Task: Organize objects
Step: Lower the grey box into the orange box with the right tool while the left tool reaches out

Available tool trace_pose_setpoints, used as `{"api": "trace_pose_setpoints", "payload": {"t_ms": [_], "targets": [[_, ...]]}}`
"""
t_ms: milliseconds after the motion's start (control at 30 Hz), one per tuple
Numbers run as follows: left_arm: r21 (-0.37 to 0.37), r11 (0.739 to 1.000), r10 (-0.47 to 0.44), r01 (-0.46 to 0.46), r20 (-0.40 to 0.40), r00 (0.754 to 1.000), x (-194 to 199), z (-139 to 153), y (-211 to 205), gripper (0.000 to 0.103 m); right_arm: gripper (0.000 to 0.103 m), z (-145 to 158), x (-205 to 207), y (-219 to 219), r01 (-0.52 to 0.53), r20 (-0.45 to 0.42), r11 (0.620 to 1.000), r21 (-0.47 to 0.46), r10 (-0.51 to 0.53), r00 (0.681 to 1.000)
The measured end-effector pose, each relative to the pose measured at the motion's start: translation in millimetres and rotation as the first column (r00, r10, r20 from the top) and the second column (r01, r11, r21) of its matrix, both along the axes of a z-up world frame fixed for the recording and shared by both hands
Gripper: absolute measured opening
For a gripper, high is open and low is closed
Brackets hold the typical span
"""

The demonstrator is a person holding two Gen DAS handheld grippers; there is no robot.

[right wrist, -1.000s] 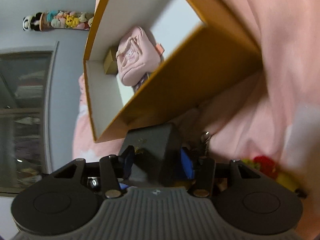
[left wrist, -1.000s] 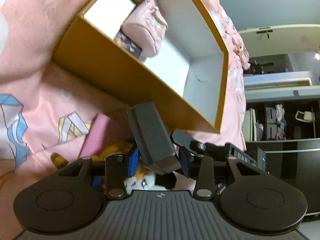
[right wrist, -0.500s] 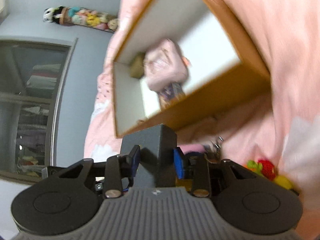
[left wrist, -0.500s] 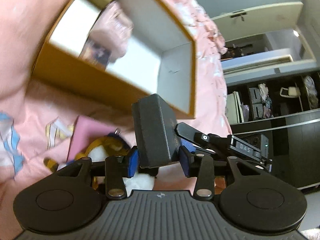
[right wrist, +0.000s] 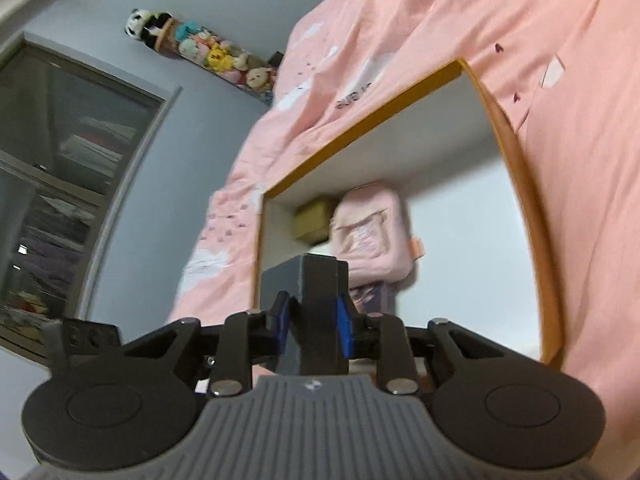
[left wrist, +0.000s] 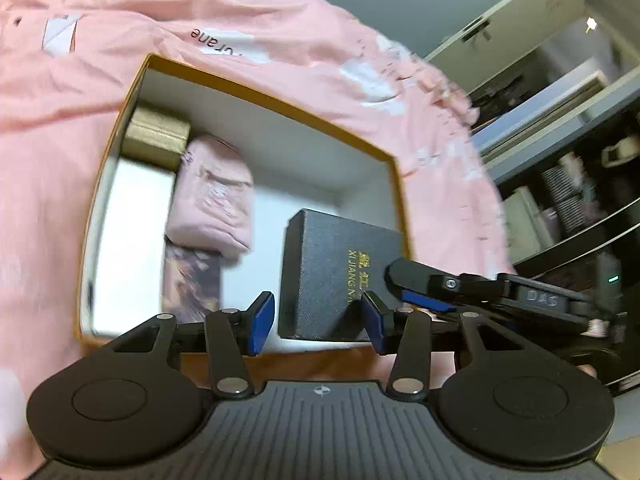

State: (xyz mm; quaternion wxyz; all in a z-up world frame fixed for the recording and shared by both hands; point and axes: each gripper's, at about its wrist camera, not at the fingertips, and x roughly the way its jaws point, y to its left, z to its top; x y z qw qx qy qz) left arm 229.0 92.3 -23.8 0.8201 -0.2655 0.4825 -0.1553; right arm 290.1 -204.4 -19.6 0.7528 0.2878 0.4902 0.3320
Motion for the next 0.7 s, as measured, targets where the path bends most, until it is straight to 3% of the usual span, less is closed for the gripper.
{"api": "trace_pose_setpoints", "payload": {"t_ms": [200,333,500,700], "targets": [[0.098,0.993,-0.057,0.064,-0.076,0.996,34,-30,-20,0.050,0.026,-28,27,16,-0.022,-0.025,0.991,-0.132,0.019,0.999],[0.127,0.991,-0.033,0.046,-0.102,0.994,40,-43,-18,0.047,0.026,-48,42,25,-0.061,-0.065,0.977,-0.205,0.048,0.997],[0.160,0.981,-0.099,0.105,-0.046,0.994,22,-23,-14,0.047,0.026,-53,48,39,-0.118,-0.079,0.960,-0.253,0.101,0.992],[0.257,0.928,-0.282,0.270,0.012,0.959,-22,4,-19,0.050,0.025,-49,45,51,-0.164,-0.102,0.932,-0.324,0.138,0.985]]}}
